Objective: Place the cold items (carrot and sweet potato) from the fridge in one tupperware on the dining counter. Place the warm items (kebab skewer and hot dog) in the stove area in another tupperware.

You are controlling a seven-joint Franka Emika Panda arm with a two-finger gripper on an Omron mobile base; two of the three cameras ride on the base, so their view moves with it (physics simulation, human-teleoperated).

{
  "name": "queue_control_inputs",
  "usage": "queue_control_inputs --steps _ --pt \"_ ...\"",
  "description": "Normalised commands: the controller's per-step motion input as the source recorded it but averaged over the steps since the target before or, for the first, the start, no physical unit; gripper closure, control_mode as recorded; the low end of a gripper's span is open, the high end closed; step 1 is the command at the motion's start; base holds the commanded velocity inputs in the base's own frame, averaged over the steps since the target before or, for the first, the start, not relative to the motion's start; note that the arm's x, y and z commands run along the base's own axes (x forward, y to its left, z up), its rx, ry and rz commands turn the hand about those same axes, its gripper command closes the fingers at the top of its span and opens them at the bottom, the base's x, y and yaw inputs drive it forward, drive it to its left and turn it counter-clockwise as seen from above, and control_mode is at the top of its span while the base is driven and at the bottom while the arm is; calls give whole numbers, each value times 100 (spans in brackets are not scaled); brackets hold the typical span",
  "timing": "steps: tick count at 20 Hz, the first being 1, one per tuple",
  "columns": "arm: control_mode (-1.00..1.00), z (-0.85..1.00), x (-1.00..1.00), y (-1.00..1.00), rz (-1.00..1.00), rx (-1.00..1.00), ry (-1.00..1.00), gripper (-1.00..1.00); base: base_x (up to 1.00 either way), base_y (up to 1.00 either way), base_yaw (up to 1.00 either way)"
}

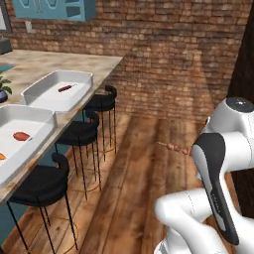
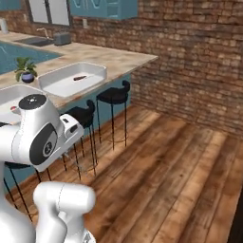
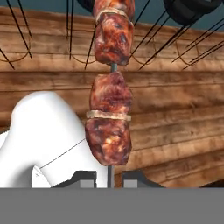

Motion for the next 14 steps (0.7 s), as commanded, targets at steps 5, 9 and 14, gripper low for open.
queue_control_inputs --steps 5,9,14 --pt "100 0 0 0 0 0 0 100 100 -77 51" --pt "100 0 0 0 0 0 0 100 100 -79 54" --pt "100 0 0 0 0 0 0 100 89 -94 52"
